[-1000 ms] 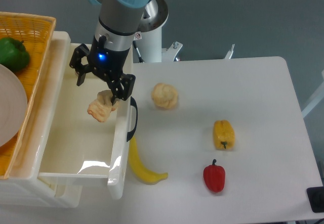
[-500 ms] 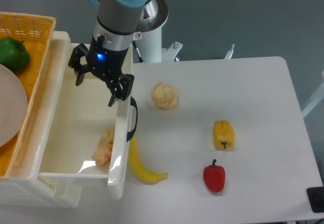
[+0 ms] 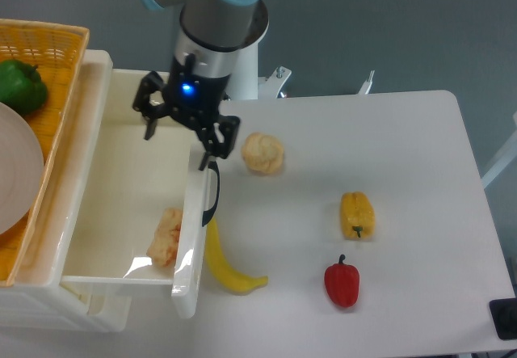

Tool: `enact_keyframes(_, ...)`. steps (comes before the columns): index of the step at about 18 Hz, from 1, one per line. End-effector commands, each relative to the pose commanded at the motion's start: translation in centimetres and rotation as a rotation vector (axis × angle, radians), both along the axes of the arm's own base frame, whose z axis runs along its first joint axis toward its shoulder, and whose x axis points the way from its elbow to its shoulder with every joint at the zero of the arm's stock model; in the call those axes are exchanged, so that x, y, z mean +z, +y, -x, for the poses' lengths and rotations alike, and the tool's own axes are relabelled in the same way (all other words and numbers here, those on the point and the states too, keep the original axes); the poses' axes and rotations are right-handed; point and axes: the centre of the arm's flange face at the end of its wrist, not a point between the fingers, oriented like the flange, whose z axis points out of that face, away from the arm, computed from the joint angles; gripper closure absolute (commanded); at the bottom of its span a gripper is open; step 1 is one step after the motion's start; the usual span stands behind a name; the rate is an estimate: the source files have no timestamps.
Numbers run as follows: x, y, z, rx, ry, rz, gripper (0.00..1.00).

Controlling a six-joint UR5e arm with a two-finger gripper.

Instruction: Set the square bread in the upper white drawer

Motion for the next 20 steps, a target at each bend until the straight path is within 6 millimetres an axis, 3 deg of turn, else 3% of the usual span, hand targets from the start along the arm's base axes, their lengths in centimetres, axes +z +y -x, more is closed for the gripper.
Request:
enact_keyframes(9, 0.2, -5.4, 6.7, 0.137, 0.152, 0.118, 0.0)
enact_keyframes(11, 0.2, -6.2, 7.4, 0.148, 0.201, 0.184, 0.0)
enact_keyframes(14, -1.2, -6.5, 8.5, 0.143, 0.248, 0.274, 0.0)
enact_keyframes(20, -2.3, -6.3, 9.5, 0.151, 0.277, 0.297, 0.0)
